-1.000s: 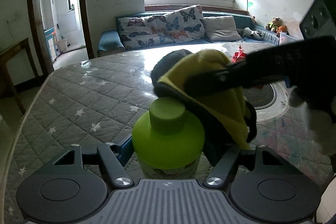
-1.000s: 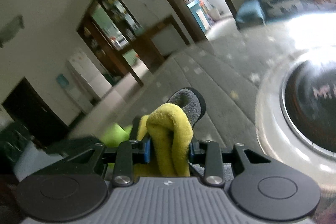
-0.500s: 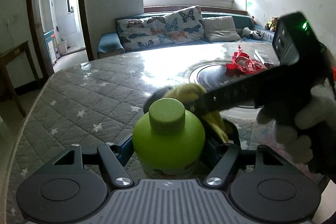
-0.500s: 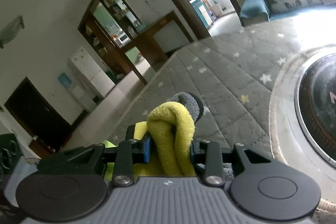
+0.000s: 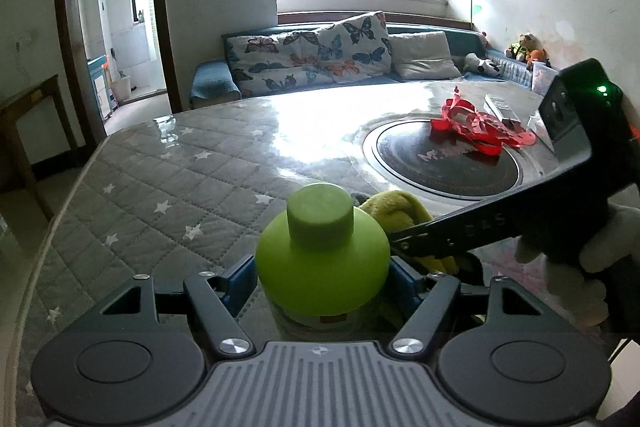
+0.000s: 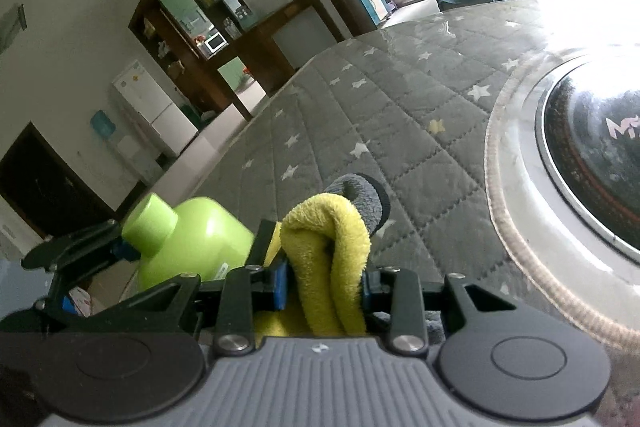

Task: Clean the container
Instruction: 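Rub the cloth around the bottle shoulder with the right gripper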

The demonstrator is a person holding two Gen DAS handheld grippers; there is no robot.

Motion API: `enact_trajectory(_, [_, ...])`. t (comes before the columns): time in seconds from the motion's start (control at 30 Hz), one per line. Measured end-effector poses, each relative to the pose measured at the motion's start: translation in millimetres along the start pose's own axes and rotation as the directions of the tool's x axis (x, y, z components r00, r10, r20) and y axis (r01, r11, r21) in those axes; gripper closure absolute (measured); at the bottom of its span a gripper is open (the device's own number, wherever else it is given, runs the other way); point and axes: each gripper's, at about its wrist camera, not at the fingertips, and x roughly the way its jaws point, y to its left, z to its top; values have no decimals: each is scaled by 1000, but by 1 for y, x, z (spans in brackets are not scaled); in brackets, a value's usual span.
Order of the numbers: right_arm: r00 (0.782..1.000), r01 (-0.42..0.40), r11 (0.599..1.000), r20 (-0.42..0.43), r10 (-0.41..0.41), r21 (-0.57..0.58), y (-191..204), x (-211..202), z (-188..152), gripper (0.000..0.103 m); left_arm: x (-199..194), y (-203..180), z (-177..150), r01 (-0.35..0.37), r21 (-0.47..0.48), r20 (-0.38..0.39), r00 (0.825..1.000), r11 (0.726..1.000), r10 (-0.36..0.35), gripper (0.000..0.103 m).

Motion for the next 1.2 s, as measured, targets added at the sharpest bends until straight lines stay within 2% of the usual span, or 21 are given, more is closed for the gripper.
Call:
enact_trajectory(0.17, [1000, -15, 1000, 22, 15, 4, 9, -12, -7, 71, -1, 1, -2, 5, 1, 1, 1000, 1000, -5, 32])
enact_trajectory(0.37, [992, -77, 997, 104, 77, -8, 21, -32, 9, 70, -1, 1, -3, 6, 9, 3, 1000, 1000, -6, 32])
enact_trajectory(0.57, [989, -96, 994, 109, 102, -58, 35, -23, 25, 70, -1, 4, -5, 14, 6, 4, 1000, 1000, -14, 32])
enact_trajectory(0.67, [991, -86, 995, 100, 90, -46, 33, -12, 31, 69, -2, 3, -4, 17, 11, 5, 1000, 1000, -17, 32])
enact_trajectory(1.2, [995, -76, 996, 64, 79, -42, 29, -20, 12, 70, -11, 5, -9, 1, -3, -4, 1000, 1000, -1, 31])
